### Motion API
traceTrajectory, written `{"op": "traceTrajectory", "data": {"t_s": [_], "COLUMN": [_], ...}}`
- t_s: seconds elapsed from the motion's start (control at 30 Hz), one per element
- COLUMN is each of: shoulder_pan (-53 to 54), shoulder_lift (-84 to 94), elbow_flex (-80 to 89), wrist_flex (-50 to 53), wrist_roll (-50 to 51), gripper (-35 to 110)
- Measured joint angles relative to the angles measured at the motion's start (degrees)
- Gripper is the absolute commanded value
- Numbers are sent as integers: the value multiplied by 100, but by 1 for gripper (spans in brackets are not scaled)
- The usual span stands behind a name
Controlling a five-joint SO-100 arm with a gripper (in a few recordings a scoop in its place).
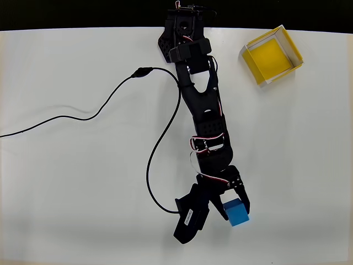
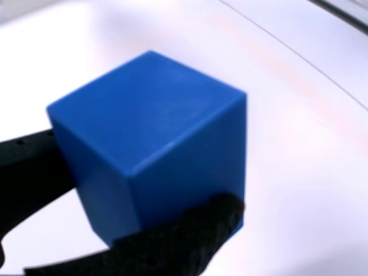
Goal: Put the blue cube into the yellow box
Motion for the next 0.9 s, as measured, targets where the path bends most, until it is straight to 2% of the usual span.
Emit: {"op": "traceTrajectory", "data": {"t_s": [0.4,0.7,0.9], "shoulder_pan": [-1503,-2874,-3709], "shoulder_lift": [2461,3340,3621], "elbow_flex": [949,1081,1178], "wrist_flex": [2373,4245,5019], "wrist_roll": [1503,2979,3577], "gripper": [15,15,15]}}
